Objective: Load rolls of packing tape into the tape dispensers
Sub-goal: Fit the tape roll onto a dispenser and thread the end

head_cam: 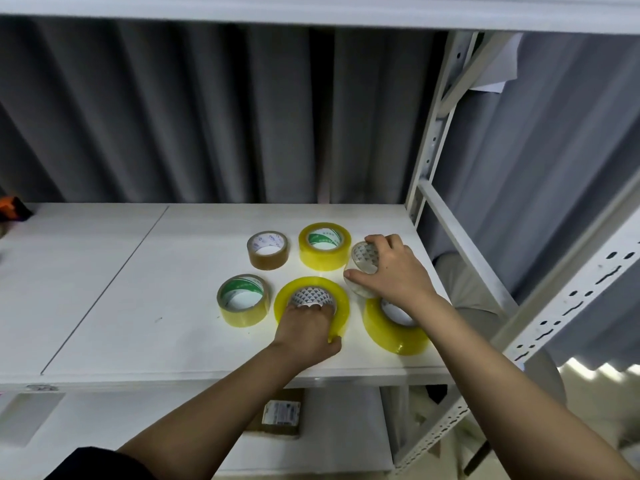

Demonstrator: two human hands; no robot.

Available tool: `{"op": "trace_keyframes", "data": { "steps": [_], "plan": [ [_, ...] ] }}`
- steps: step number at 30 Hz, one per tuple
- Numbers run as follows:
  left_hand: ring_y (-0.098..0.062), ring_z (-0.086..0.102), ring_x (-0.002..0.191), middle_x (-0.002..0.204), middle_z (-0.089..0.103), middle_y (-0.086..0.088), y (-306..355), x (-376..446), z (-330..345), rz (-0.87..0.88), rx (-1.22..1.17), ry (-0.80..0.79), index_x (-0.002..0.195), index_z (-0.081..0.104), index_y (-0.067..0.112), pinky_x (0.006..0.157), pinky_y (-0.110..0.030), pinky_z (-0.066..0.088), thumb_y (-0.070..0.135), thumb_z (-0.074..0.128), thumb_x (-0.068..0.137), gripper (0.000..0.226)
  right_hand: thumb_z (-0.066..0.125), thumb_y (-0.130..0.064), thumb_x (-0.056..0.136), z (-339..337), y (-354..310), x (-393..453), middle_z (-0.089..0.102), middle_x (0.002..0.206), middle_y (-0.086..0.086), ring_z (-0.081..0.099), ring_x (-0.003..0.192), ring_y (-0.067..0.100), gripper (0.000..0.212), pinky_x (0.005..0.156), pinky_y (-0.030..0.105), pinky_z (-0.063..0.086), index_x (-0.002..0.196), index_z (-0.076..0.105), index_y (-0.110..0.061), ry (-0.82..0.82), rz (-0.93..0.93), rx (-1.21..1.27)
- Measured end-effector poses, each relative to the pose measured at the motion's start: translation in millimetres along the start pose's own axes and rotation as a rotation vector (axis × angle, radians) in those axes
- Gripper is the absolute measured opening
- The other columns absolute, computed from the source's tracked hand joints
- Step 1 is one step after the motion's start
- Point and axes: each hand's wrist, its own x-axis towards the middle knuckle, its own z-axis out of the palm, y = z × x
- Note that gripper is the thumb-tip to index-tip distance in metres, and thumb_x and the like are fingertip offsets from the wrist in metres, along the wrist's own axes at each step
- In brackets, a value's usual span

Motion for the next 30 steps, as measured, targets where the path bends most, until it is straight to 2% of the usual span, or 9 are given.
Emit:
{"op": "trace_keyframes", "data": {
  "steps": [6,8,11,14,16,18,22,28,30],
  "plan": [
    [-0.026,0.06,0.102,0.114,0.064,-0.006,-2.3,-2.6,-3.2,0.003,-0.075,0.078,0.12,0.054,0.015,0.078,-0.028,0.045,0.046,0.051,0.085,0.046,0.067,-0.059,0.076,-4.1,2.0,-0.8,0.042,0.134,0.004,0.044,0.123,0.027,0.076,0.097,0.038,0.044,0.138,0.039,-0.024,0.015,0.025,0.012],
    [-0.025,0.061,0.099,0.11,0.065,-0.005,-8.0,-5.2,-6.5,-0.021,-0.191,0.133,0.115,0.056,0.017,0.074,-0.027,0.043,0.046,0.054,0.084,0.043,0.068,-0.058,0.076,-7.1,4.6,-1.0,0.042,0.135,0.004,0.044,0.123,0.027,0.076,0.098,0.038,0.042,0.138,0.04,-0.024,0.03,0.038,0.034],
    [-0.02,0.058,0.083,0.091,0.063,0.0,-24.4,-6.6,-14.6,-0.099,-0.579,0.145,0.105,0.059,0.017,0.063,-0.026,0.034,0.042,0.063,0.083,0.033,0.068,-0.057,0.076,-12.5,11.7,-1.4,0.041,0.136,0.002,0.044,0.125,0.025,0.075,0.098,0.036,0.04,0.138,0.04,-0.026,0.06,0.069,0.091],
    [-0.009,0.045,0.062,0.068,0.05,0.006,-38.4,-9.3,-23.9,-0.148,-1.093,0.155,0.084,0.057,0.012,0.059,-0.026,0.035,0.028,0.068,0.085,0.02,0.069,-0.054,0.077,-17.0,17.7,-2.9,0.041,0.135,0.003,0.044,0.125,0.024,0.073,0.1,0.034,0.037,0.137,0.041,-0.025,0.111,0.079,0.175],
    [-0.003,0.054,0.066,0.071,0.059,0.009,-43.7,-14.7,-32.7,-0.188,-1.393,0.197,0.088,0.06,0.009,0.063,-0.02,0.042,0.011,0.064,0.089,0.005,0.07,-0.052,0.077,-19.0,16.7,-4.1,0.041,0.134,0.002,0.044,0.125,0.024,0.072,0.102,0.034,0.037,0.137,0.042,-0.025,0.147,0.065,0.219],
    [0.001,0.062,0.077,0.084,0.068,0.012,-46.0,-21.0,-41.9,-0.235,-1.553,0.221,0.098,0.063,0.015,0.067,-0.013,0.047,0.008,0.059,0.091,0.011,0.071,-0.05,0.077,-18.0,11.2,-5.8,0.039,0.136,0.002,0.044,0.125,0.023,0.072,0.104,0.035,0.038,0.138,0.041,-0.025,0.144,0.04,0.241],
    [0.006,0.064,0.08,0.092,0.069,0.013,-46.3,-32.2,-56.2,-0.271,-1.696,0.286,0.109,0.061,0.021,0.07,-0.009,0.049,0.01,0.052,0.094,0.02,0.072,-0.051,0.075,-3.4,-10.8,-9.8,0.041,0.132,0.002,0.045,0.123,0.024,0.072,0.103,0.037,0.04,0.136,0.043,-0.025,0.066,-0.073,0.19],
    [0.003,0.064,0.076,0.083,0.071,0.014,-49.3,-41.2,-65.7,-0.283,-1.739,0.338,0.106,0.06,0.02,0.065,-0.009,0.048,0.009,0.048,0.095,0.019,0.063,-0.062,0.078,44.7,-38.8,-15.9,0.039,0.137,0.004,0.043,0.124,0.026,0.08,0.098,0.036,0.035,0.144,0.034,-0.027,-0.113,-0.172,-0.144],
    [0.007,0.063,0.07,0.078,0.071,0.017,-50.3,-42.9,-66.3,-0.289,-1.725,0.338,0.106,0.059,0.019,0.061,-0.007,0.047,0.008,0.047,0.096,0.019,0.061,-0.062,0.08,57.0,-41.6,-16.3,0.038,0.137,0.004,0.042,0.126,0.026,0.08,0.099,0.037,0.033,0.145,0.032,-0.026,-0.161,-0.19,-0.192]
  ]
}}
